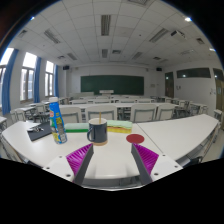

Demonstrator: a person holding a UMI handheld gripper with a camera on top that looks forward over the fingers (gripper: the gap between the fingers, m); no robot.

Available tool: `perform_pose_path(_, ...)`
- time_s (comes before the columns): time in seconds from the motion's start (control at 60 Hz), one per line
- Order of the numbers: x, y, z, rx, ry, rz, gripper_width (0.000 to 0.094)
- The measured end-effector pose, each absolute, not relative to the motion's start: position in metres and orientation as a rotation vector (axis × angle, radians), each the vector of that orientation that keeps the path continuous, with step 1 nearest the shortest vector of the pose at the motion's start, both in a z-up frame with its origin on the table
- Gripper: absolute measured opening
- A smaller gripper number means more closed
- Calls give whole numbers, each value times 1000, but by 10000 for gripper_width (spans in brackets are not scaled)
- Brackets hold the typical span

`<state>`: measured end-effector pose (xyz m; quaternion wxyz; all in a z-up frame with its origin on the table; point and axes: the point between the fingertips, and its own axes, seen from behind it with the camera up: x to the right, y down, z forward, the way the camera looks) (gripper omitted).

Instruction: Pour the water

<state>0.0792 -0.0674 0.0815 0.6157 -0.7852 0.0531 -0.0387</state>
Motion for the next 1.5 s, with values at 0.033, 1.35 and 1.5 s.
perform_pose_path(0.033,76,-67,81,-1815,118,-77,821)
perform_pose_path(1.35,-153,156,77,-1784,98,133,377)
perform_pose_path(1.5,-135,154,134,-1635,395,544,378)
